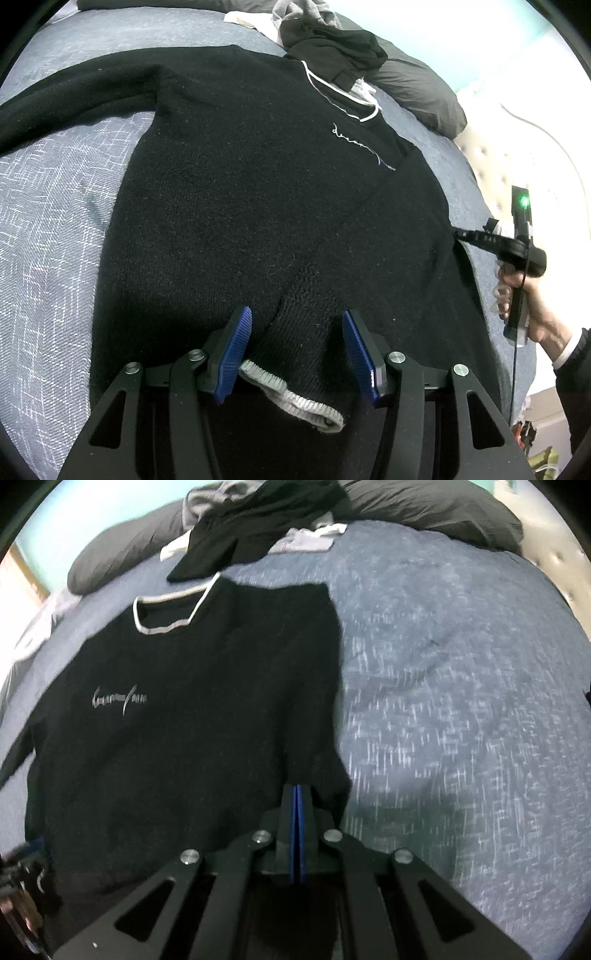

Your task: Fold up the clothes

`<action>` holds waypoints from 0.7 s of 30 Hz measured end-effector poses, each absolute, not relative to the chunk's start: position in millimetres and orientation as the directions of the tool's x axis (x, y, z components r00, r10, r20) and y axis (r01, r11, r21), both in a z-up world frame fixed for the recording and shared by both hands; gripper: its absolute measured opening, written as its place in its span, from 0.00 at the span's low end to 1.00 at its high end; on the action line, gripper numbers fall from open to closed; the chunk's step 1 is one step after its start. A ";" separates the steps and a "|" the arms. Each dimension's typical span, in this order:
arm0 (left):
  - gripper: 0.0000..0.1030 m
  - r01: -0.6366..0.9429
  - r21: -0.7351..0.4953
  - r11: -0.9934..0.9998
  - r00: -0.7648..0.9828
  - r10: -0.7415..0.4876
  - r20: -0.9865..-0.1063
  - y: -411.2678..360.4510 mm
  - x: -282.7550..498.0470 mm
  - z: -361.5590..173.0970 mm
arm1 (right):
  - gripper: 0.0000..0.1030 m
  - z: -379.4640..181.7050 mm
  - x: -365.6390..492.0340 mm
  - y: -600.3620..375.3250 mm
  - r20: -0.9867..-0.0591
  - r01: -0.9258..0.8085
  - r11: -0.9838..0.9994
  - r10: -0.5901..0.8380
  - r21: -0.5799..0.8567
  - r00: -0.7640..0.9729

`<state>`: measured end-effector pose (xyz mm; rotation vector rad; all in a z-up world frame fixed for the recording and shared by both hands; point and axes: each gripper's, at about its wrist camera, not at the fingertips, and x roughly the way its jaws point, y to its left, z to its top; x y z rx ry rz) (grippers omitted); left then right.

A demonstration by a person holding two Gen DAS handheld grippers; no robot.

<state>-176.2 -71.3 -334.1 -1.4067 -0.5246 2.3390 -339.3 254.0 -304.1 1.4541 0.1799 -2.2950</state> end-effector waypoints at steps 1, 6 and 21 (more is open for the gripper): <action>0.54 -0.114 -0.487 -0.866 -0.439 0.483 -0.757 -71.2 -175.9 -334.1 | 0.01 -302.1 -337.8 257.9 -0.881 0.403 -0.906 -0.291 0.128 -0.375; 0.54 -0.114 -0.489 -0.865 -0.439 0.485 -0.756 -71.8 -175.4 -333.9 | 0.01 -287.2 -334.0 282.1 -0.819 0.333 -0.915 -0.364 0.225 -0.445; 0.54 -0.114 -0.486 -0.866 -0.438 0.483 -0.758 -69.9 -176.6 -332.7 | 0.12 -313.7 -354.5 308.1 -0.761 0.124 -0.867 -0.485 0.482 -0.431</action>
